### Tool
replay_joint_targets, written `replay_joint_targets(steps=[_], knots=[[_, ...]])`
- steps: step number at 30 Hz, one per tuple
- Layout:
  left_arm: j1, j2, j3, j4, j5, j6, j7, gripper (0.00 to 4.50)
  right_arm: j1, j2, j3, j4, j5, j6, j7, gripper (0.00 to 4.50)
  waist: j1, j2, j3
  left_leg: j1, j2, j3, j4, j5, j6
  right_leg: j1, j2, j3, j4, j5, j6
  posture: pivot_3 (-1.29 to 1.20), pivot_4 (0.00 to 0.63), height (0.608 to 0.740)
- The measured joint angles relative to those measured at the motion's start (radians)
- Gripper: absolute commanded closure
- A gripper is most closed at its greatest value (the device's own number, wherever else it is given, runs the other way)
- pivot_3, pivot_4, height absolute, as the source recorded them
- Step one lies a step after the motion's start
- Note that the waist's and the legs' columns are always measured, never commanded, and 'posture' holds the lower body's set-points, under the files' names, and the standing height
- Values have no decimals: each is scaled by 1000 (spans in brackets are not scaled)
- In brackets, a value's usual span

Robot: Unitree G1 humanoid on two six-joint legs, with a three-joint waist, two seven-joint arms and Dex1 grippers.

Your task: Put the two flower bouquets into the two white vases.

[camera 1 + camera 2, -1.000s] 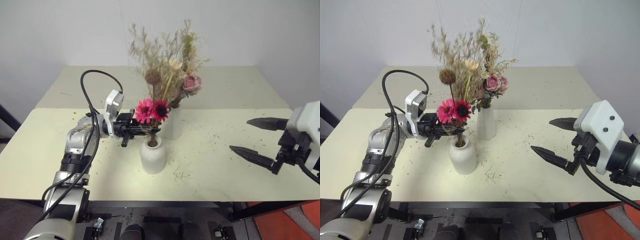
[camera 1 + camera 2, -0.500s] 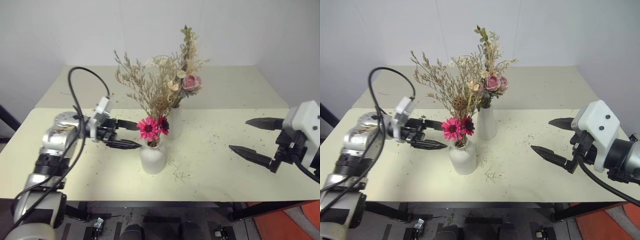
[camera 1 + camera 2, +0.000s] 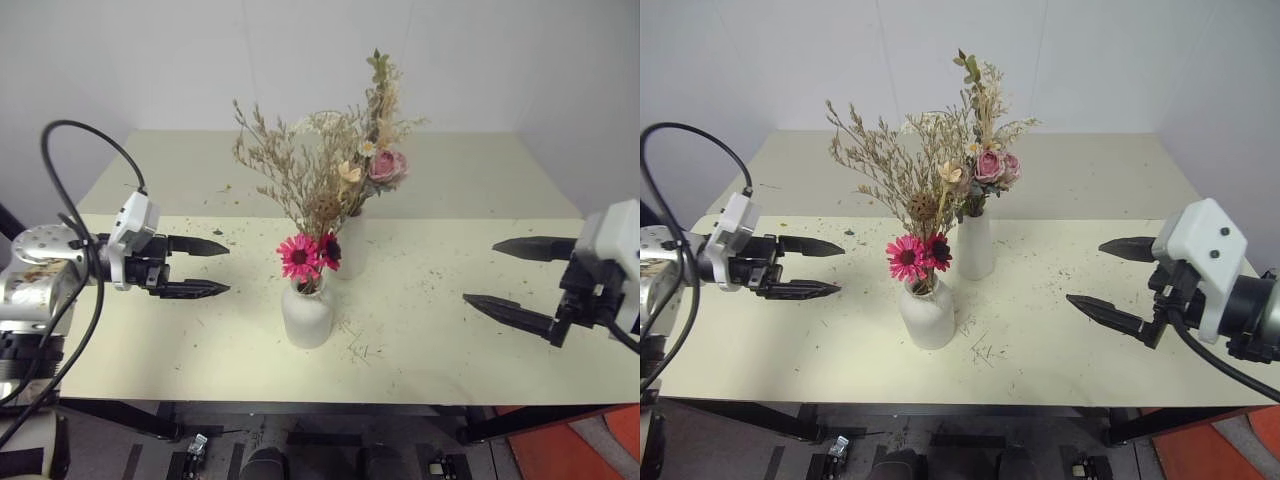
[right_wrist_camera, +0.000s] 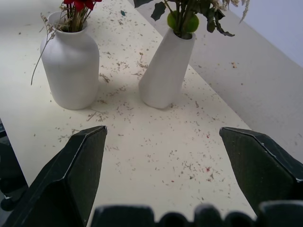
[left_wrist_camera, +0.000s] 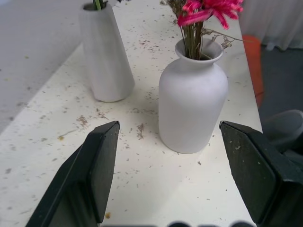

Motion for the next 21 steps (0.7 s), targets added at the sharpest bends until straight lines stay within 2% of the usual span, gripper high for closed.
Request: replay_joint_targets(steps=[9,12,17,21], knots=[[49,10,32,-103,-36,51,49,831,0,-5,-22,34,-12,-24,58,0,-6,0,0,1,0,1,0,0,0,0,1,1,0,0,0,0,150,740],[49,10,43,-105,-42,50,58,831,-10,-10,-22,40,-11,-34,64,0,-4,0,0,1,0,1,0,0,0,0,1,1,0,0,0,0,150,740],[15,-18,87,-140,-132,96,104,831,-76,-13,-20,50,20,-36,53,0,-4,-1,0,0,0,1,0,0,0,0,0,1,0,0,0,0,150,740],[11,-18,89,-158,-136,92,124,831,-60,-13,-15,50,19,-37,55,0,-3,-1,0,0,0,1,-1,0,0,0,0,1,0,0,0,0,150,740]])
